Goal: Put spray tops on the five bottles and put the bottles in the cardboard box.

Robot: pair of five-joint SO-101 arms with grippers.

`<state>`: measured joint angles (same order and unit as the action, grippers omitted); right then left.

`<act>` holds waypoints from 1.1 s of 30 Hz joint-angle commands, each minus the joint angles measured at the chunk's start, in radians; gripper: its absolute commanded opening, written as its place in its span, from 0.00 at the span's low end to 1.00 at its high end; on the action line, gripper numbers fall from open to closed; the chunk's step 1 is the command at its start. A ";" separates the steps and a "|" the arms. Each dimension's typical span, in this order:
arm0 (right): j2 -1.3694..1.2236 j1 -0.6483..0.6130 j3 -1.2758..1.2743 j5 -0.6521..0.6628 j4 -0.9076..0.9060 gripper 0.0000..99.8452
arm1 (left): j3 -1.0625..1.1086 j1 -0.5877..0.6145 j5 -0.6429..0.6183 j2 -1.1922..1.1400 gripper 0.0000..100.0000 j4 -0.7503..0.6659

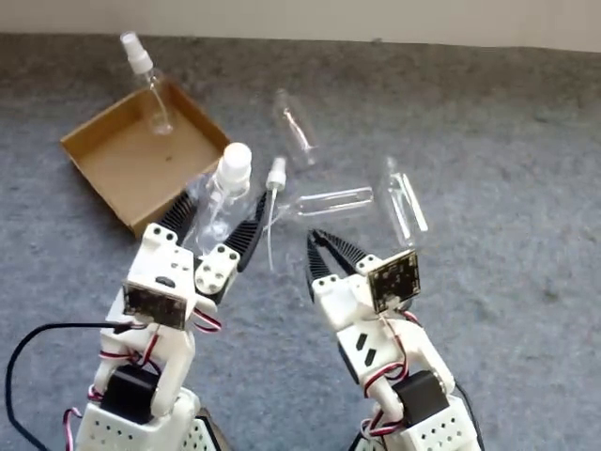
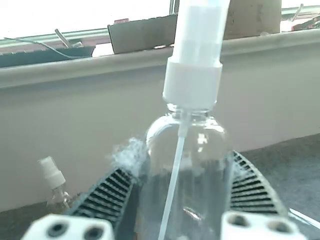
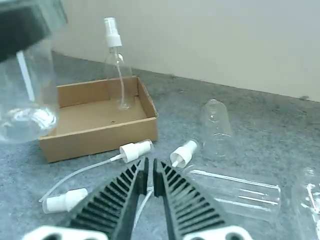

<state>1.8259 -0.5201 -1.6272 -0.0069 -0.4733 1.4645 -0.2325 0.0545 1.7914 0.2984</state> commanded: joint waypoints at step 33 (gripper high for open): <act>0.013 -0.084 -0.219 -0.006 0.262 0.02 | -0.535 -0.308 -0.261 -1.078 0.09 -0.463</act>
<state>1.8259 -0.5938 -1.6686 -0.0084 -0.2386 0.9966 -0.4733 -0.1956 0.7142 -0.1327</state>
